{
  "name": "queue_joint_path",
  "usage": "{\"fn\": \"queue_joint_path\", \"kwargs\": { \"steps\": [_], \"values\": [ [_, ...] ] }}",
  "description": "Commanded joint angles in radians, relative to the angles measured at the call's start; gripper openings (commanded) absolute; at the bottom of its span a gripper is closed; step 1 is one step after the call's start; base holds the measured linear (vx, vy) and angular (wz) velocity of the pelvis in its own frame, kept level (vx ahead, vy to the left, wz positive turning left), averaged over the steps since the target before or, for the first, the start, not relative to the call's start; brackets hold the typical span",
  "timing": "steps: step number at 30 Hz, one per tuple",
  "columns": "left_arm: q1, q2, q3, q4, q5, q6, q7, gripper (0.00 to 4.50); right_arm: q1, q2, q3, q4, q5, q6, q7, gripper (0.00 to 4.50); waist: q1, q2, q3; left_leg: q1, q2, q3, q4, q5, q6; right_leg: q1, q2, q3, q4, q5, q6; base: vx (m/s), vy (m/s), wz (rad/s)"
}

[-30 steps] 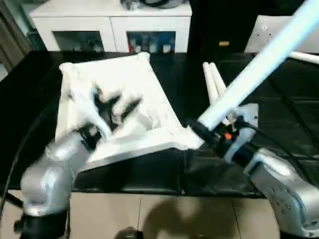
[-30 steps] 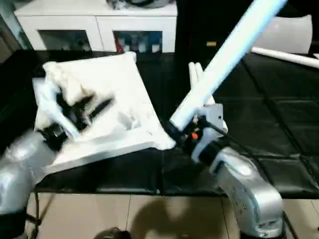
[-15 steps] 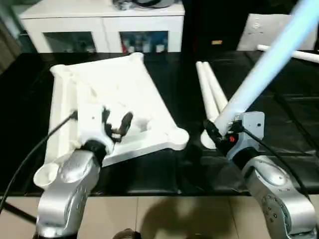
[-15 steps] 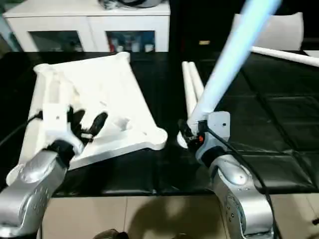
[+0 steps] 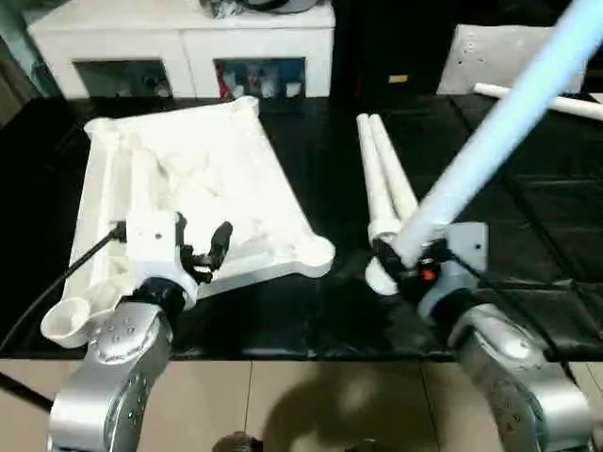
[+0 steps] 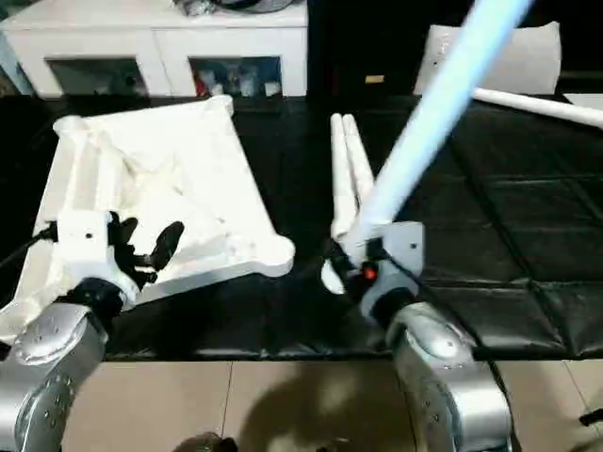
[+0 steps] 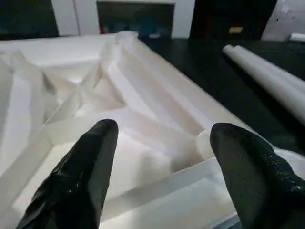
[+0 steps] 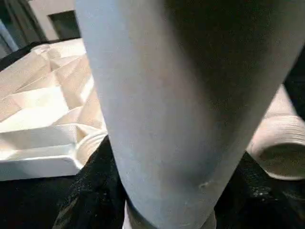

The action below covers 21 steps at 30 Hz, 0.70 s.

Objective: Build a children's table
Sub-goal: Pick table leg

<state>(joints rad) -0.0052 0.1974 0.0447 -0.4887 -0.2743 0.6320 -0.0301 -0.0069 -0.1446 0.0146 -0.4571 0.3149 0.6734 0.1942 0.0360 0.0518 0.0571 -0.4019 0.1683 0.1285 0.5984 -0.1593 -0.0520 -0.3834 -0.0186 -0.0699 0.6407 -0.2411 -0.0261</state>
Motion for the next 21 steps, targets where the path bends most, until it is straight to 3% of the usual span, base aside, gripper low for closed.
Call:
{"fn": "queue_joint_path", "kwargs": {
  "steps": [1,2,4,6,11,13,15,16,18,20,21],
  "values": [
    [-0.006,-0.002,0.005,-0.028,-0.005,0.015,-0.007,3.45,-0.010,-0.001,0.006,0.001,0.012,-0.007,0.006,1.92,-0.008,0.005,-0.037,0.032,0.065,-0.036,-0.082,-0.375,-0.024,0.021,-0.094,0.058,-0.114,-0.299,-0.033,0.009,0.090,0.01],
    [-0.009,-0.009,0.005,-0.032,-0.010,0.015,-0.010,3.45,-0.012,-0.004,0.010,0.005,0.009,-0.009,0.009,1.92,-0.011,0.005,-0.038,0.026,0.062,-0.034,-0.085,-0.364,-0.026,0.028,-0.099,0.059,-0.112,-0.249,-0.057,0.009,0.090,0.01],
    [-0.015,-0.020,0.007,-0.033,-0.015,0.013,-0.004,3.45,-0.017,-0.009,0.023,0.015,-0.001,-0.018,0.019,1.92,-0.011,0.007,-0.037,0.026,0.061,-0.031,-0.086,-0.353,-0.028,0.030,-0.104,0.063,-0.111,-0.198,-0.080,0.010,0.080,-0.03],
    [-0.018,-0.020,0.004,-0.031,-0.014,0.014,-0.004,3.45,-0.020,-0.009,0.028,0.019,-0.004,-0.021,0.023,1.92,-0.013,0.005,-0.037,0.024,0.058,-0.025,-0.087,-0.346,-0.025,0.034,-0.109,0.064,-0.113,-0.188,-0.091,0.007,0.064,-0.04],
    [-0.027,-0.027,0.001,-0.029,-0.017,0.017,-0.006,3.45,-0.028,-0.013,0.029,0.024,-0.005,-0.024,0.031,1.92,-0.008,-0.002,-0.034,0.028,0.055,-0.014,-0.082,-0.341,-0.013,0.031,-0.115,0.071,-0.121,-0.253,-0.081,0.000,0.000,0.00],
    [-0.028,-0.031,0.006,-0.035,-0.020,0.022,-0.007,3.45,-0.034,-0.017,0.029,0.026,-0.004,-0.024,0.035,1.92,-0.009,-0.003,-0.026,0.047,0.052,-0.016,-0.085,-0.468,-0.027,0.032,-0.117,0.069,-0.135,-0.451,-0.040,0.000,0.000,0.00],
    [-0.029,-0.031,0.006,-0.038,-0.018,0.026,-0.007,3.45,-0.039,-0.021,0.028,0.028,-0.002,-0.025,0.038,1.92,-0.015,-0.005,-0.009,0.072,0.042,-0.015,-0.082,-0.587,-0.034,0.019,-0.108,0.058,-0.160,-0.643,0.005,0.000,0.000,0.00],
    [-0.027,-0.029,0.006,-0.042,-0.016,0.027,-0.009,3.45,-0.043,-0.025,0.027,0.030,-0.002,-0.025,0.045,1.92,-0.022,-0.016,-0.001,0.097,0.033,-0.015,-0.070,-0.649,-0.035,0.012,-0.101,0.043,-0.180,-0.743,0.029,0.000,0.000,0.00],
    [-0.025,-0.028,0.008,-0.046,-0.018,0.027,-0.010,3.45,-0.044,-0.028,0.027,0.029,-0.002,-0.026,0.048,1.92,-0.029,-0.013,0.008,0.098,0.033,-0.021,-0.076,-0.673,-0.029,0.028,-0.096,0.029,-0.185,-0.748,0.038,0.000,0.000,0.00],
    [-0.018,-0.028,0.016,-0.050,-0.020,0.027,-0.010,3.45,-0.044,-0.035,0.033,0.026,-0.002,-0.024,0.061,1.92,-0.034,-0.011,0.004,0.092,0.042,-0.025,-0.092,-0.645,-0.022,0.053,-0.101,0.037,-0.177,-0.651,0.013,0.000,0.000,0.00],
    [-0.011,-0.029,0.020,-0.055,-0.021,0.029,-0.010,3.45,-0.043,-0.039,0.037,0.021,-0.001,-0.021,0.064,1.92,-0.036,-0.013,0.001,0.091,0.042,-0.023,-0.093,-0.623,-0.016,0.056,-0.102,0.042,-0.174,-0.619,0.001,0.059,0.017,-0.05]
  ]
}}
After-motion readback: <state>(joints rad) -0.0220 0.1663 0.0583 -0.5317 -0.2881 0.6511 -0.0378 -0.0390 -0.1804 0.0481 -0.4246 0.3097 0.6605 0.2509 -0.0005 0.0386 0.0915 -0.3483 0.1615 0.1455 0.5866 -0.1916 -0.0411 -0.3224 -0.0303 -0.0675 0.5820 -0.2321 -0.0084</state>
